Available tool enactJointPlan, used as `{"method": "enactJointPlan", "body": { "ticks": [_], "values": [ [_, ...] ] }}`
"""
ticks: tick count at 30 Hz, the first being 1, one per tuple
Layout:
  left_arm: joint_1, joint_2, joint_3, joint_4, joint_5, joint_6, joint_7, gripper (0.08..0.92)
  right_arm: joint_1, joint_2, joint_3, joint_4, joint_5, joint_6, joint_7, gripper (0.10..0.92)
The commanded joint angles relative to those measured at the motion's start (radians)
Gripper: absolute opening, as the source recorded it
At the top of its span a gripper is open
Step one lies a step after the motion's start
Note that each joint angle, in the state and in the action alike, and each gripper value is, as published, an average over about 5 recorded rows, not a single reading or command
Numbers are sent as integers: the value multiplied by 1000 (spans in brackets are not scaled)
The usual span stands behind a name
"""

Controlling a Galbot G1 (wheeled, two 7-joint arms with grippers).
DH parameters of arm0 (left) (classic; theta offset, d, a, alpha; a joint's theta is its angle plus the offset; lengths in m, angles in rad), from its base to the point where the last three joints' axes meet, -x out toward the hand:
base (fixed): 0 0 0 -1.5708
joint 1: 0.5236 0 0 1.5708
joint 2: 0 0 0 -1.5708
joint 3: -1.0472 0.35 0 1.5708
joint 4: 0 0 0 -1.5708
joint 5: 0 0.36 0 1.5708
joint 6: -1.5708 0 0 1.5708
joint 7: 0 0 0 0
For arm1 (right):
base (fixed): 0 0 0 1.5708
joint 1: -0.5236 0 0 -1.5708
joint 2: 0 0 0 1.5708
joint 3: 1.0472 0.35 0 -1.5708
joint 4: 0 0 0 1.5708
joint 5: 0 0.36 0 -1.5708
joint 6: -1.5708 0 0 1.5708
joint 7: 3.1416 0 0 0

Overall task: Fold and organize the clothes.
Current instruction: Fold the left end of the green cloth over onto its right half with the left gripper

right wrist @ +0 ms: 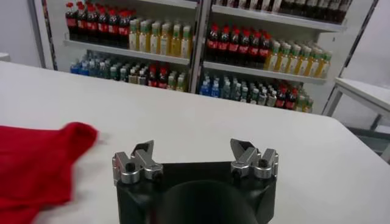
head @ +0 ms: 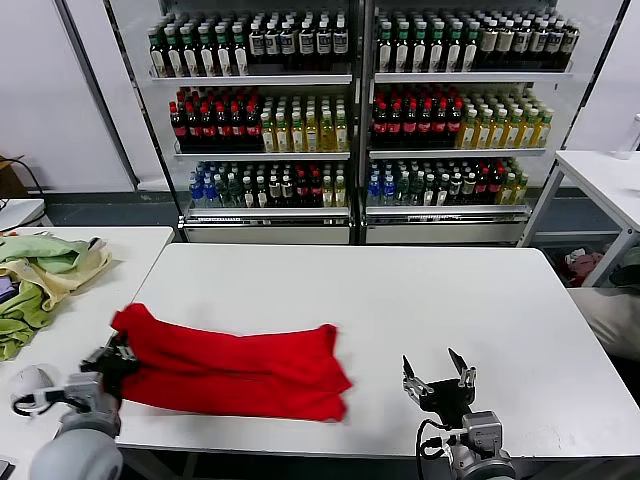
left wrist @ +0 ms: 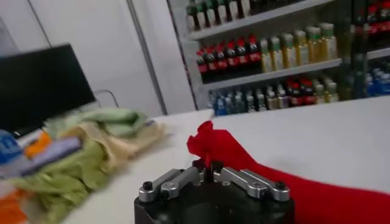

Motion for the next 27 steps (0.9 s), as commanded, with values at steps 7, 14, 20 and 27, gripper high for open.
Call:
{"method": "enactJointPlan", "body": {
  "ticks": [7, 14, 20, 27],
  "values": [
    [32, -61, 284, -251, -208, -13, 63, 113, -2, 2, 13, 0, -11, 1, 0, 823],
    [-9, -106, 373, -180, -269, -64, 111, 113, -12, 8, 12, -11, -22, 7, -3, 823],
    [-19, -123, 406, -152, -254, -74, 106, 113, -12, 11, 12, -16, -26, 8, -4, 823],
    [-27, -144, 439, -131, -229, -74, 90, 113, -10, 16, 9, -31, -31, 13, -4, 823]
  ]
}}
